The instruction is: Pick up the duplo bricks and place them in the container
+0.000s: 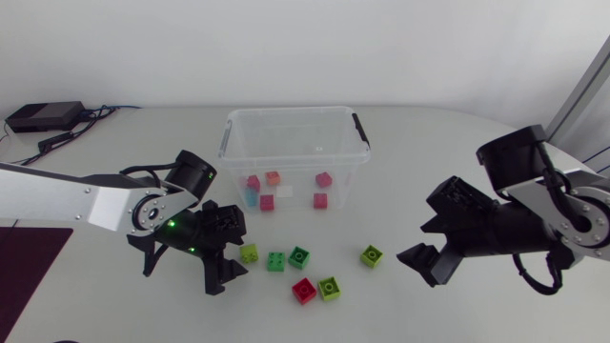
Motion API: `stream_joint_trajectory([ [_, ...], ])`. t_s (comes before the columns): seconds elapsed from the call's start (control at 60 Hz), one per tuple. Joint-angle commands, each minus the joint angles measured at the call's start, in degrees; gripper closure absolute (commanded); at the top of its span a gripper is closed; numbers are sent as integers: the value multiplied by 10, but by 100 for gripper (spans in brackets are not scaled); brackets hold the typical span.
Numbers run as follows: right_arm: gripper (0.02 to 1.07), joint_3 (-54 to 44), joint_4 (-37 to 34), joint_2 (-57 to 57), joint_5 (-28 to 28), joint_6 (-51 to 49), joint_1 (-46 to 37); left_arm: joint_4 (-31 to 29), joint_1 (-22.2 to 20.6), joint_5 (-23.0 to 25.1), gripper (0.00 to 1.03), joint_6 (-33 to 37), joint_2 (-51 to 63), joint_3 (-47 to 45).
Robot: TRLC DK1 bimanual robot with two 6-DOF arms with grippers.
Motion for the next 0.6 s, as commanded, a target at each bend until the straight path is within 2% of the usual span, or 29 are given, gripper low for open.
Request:
stream_joint_trajectory([
  [0.0,7,14,15,27,3,-11,13,4,-4,6,37,18,18,21],
  [0.067,7,13,30,47,8,-10,28,5,-6,6,40,18,29,27],
  [0.117,7,13,36,60,12,-7,39,7,-6,6,47,19,32,30],
  [0.25,8,9,61,92,33,-2,69,9,-7,6,50,20,46,37],
  [0.267,8,9,64,95,36,0,71,9,-7,7,57,22,51,39],
  [0.367,8,10,76,111,44,6,85,9,-8,15,74,27,61,43],
  [0.583,13,19,104,156,51,16,95,8,-16,19,79,28,57,34],
])
